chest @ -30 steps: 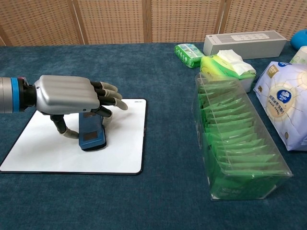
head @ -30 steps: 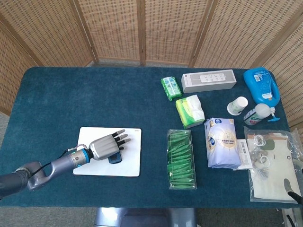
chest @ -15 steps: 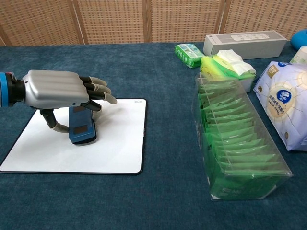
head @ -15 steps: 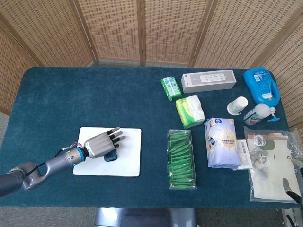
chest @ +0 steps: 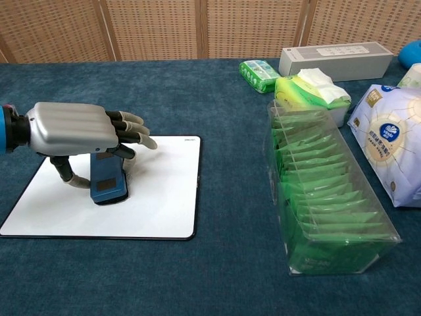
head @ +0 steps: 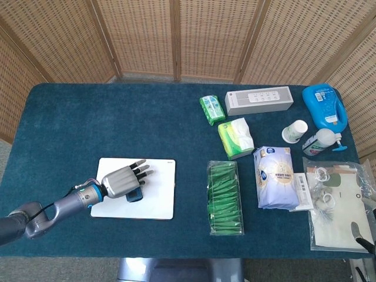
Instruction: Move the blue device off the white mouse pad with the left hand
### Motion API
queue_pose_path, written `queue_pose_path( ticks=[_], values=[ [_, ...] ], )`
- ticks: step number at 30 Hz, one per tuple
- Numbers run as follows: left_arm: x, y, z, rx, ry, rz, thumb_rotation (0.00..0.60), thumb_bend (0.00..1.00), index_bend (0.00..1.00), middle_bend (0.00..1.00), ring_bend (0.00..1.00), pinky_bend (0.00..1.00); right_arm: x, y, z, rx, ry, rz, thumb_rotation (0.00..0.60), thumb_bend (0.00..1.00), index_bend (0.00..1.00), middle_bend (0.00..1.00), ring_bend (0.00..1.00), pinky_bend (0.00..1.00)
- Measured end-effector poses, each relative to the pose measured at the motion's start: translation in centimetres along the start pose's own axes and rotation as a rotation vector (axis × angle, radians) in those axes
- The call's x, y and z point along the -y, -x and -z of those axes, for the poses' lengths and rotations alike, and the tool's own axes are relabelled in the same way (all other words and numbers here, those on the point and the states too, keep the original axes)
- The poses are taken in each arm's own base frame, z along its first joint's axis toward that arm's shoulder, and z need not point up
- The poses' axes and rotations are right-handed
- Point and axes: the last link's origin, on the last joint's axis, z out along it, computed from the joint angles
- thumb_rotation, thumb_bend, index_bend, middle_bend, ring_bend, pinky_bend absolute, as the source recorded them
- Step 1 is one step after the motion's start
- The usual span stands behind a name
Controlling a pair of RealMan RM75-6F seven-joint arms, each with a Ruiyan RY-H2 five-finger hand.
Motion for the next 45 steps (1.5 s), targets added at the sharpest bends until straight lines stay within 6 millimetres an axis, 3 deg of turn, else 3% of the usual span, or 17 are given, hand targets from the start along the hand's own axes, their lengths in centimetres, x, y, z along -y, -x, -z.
queue_pose_path(
  ticks=[13,31,45],
  values=[
    [-1.6,-0.6,-0.1,-0.033,0.061,0.011,0.6,0.34,0.67,0.11,0.0,0.0,0.1,-0.1,0.2,-0.001,0.0,0.0,0.6,0.31,0.26,0.23,0.13,0.25],
    [1.0,0.8,1.2,0.009,-0.037,0.011,0.6,0.34,0.67,0.11,0.0,0.0,0.3,0.3,0.0,0.006,-0.006,-0.003,0.6,0.31,0.26,0.23,0.13,0.25],
    [-2.2,-1.0,-0.1,-0.059,0.075,0.036,0.6,0.34,0.67,0.12,0.0,0.0,0.0,0.0,0.2,-0.003,0.003,-0.001,0.6,0.31,0.26,0.23,0.13,0.25]
  ],
)
